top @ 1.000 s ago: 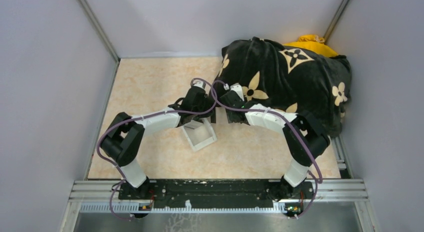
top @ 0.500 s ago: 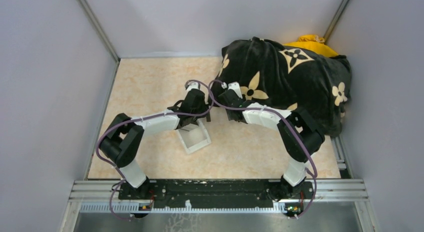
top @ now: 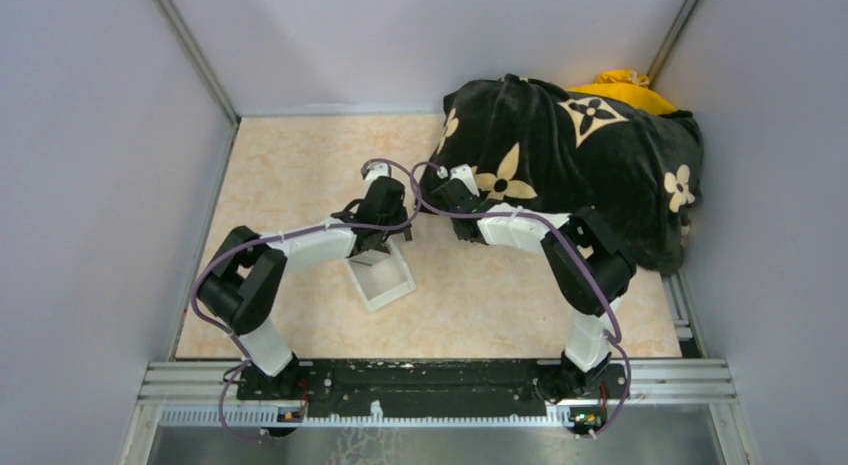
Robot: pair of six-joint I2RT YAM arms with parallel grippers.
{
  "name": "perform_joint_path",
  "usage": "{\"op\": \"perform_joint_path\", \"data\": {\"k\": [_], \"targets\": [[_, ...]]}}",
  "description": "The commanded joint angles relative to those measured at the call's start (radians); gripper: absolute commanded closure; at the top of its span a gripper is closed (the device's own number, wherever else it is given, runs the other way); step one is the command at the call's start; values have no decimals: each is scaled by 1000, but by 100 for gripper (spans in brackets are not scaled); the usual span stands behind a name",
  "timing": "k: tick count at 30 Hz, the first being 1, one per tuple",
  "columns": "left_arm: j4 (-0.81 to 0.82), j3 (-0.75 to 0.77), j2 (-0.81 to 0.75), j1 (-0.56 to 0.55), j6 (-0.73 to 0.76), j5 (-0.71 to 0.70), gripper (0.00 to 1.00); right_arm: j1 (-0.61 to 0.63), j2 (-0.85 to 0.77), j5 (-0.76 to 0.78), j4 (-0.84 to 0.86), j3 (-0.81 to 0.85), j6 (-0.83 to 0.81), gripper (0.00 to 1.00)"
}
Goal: Put the credit cards into the card holder
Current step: Move the storage box to the center of the board.
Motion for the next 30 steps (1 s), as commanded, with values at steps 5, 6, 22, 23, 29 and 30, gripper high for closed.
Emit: {"op": "perform_joint_path", "data": {"k": [5,6,22,23,29,30], "targets": [[-37,4,-20,24,12,-2,100,-4,4,41,-7,30,-1,76],[-39,1,-22,25,8,0,100,-4,7,45,-12,31,-2,80],[-82,7,-77,37,-4,29,100,90,-97,-67,-167,165,26,100],[-86,10,-78,37,-2,35,100,98,-97,-78,-180,182,30,100],[-82,-4,-95,39,-4,73,100,131,-93,-108,-213,212,79,100],[-81,-10,-99,39,-6,78,100,139,-88,-108,-211,208,89,100]]}}
